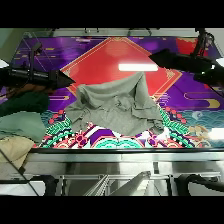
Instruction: Fold the shirts.
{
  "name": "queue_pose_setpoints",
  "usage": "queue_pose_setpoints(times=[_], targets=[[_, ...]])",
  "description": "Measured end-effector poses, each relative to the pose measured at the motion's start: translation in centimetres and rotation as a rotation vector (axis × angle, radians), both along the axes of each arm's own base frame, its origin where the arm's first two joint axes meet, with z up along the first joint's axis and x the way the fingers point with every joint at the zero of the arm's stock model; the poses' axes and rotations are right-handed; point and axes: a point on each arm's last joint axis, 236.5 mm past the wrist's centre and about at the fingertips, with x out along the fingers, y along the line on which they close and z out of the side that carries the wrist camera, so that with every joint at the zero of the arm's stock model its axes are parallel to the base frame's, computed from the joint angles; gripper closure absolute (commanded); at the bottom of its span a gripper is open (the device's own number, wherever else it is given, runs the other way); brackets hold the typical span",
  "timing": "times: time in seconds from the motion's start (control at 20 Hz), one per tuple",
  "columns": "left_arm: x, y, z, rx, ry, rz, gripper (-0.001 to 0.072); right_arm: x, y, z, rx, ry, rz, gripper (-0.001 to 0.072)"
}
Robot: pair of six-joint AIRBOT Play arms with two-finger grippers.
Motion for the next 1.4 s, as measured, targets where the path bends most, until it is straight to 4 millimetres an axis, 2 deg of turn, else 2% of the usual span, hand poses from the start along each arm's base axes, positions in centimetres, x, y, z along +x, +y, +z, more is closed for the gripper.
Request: queue_pose_setpoints(times=[0.1,0.2,0.25,0.35,0.5,0.6,0.75,0.8,0.85,1.0,1.05,1.1,1.15,1.3,1.4], targets=[[1.9,1.6,-0.9,-0.02,0.056,0.007,-0.0001,0.8,-1.8,-0.1,0.011,0.027,-0.022,0.0267],[2.7,4.0,-1.7,-0.011,0.12,0.022,-0.0001,-0.4,-3.8,-1.2,0.01,0.116,-0.007,0.0271],[2.5,5.4,-2.4,0.015,0.156,0.031,0.0,-1.5,-4.7,-2.4,0.001,0.182,0.005,0.0275],[1.1,8.2,-4.9,0.102,0.257,0.055,0.0,-4.9,-6.5,-6.2,-0.028,0.366,0.03,0.0277],[-2.4,10.2,-9.2,0.176,0.425,0.064,0.0,-11.5,-8.2,-12.2,-0.063,0.643,0.028,0.0277],[-4.9,10.2,-11.9,0.192,0.522,0.056,0.0001,-16.0,-8.8,-16.0,-0.083,0.806,-0.011,0.0275],[-7.4,9.0,-15.4,0.206,0.611,0.032,0.0001,-20.9,-8.5,-20.0,-0.078,0.953,-0.062,0.0266],[-7.8,8.4,-16.3,0.21,0.625,0.022,0.0032,-22.2,-8.2,-21.1,-0.074,0.991,-0.077,0.0266],[-8.1,7.6,-17.0,0.206,0.638,0.005,0.0111,-23.3,-7.9,-22.3,-0.071,1.02,-0.09,0.0266],[-7.7,5.0,-18.0,0.198,0.637,-0.037,0.0118,-25.0,-6.7,-24.7,-0.059,1.068,-0.123,0.0265],[-7.0,4.1,-18.3,0.198,0.619,-0.043,0.0247,-25.2,-6.1,-25.3,-0.051,1.074,-0.127,0.0265],[-6.2,3.5,-18.8,0.211,0.593,-0.049,0.0633,-25.1,-5.4,-25.6,-0.042,1.073,-0.132,0.0265],[-5.3,2.9,-19.4,0.232,0.564,-0.052,0.071,-25.0,-4.4,-25.8,-0.021,1.073,-0.13,0.0265],[-4.3,1.1,-19.5,0.243,0.535,-0.1,0.0693,-23.6,-1.4,-26.2,0.041,1.036,-0.117,0.0267],[-4.1,0.7,-19.4,0.25,0.526,-0.117,0.0693,-22.4,0.3,-26.5,0.094,1.01,-0.114,0.027]])
